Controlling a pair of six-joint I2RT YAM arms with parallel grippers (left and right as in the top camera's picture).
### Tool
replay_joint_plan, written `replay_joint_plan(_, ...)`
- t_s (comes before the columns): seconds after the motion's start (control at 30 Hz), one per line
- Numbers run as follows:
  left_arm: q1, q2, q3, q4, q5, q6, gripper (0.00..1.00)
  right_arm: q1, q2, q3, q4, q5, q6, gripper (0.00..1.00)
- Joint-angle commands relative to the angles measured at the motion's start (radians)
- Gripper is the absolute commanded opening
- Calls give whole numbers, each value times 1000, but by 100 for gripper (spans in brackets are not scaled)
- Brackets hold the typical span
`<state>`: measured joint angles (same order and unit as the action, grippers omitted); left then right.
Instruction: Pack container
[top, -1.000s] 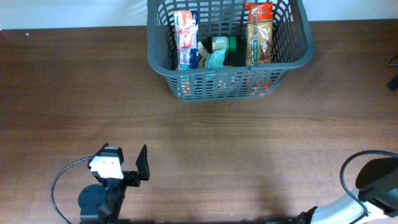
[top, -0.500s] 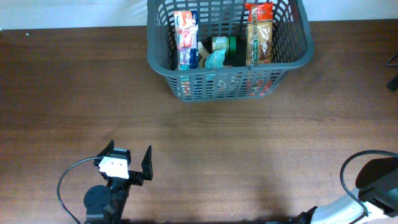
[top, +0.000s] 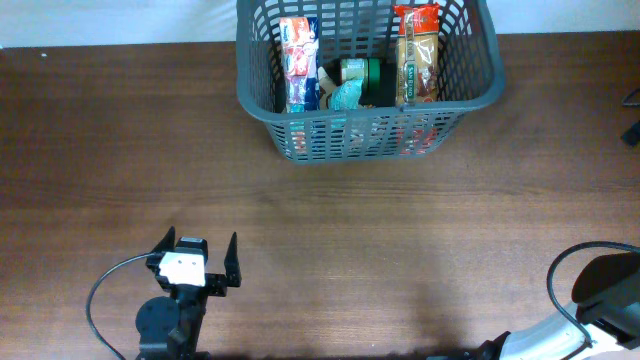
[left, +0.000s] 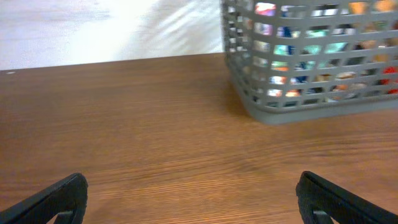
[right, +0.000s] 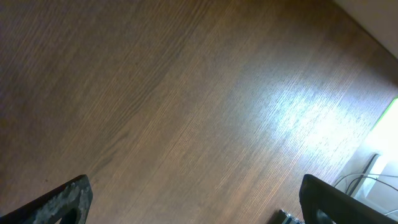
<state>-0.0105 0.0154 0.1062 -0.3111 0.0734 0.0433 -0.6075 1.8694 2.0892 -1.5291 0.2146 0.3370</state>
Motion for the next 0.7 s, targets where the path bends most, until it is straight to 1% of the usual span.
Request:
replay_joint_plan(0.0, 5, -11, -10, -2, -70, 18, 99, -2, 2, -6, 1, -2, 5, 99)
replay_joint_plan(0.67, 5, -10, -10, 0, -63, 18, 99, -2, 2, -6, 1, -2, 5, 99)
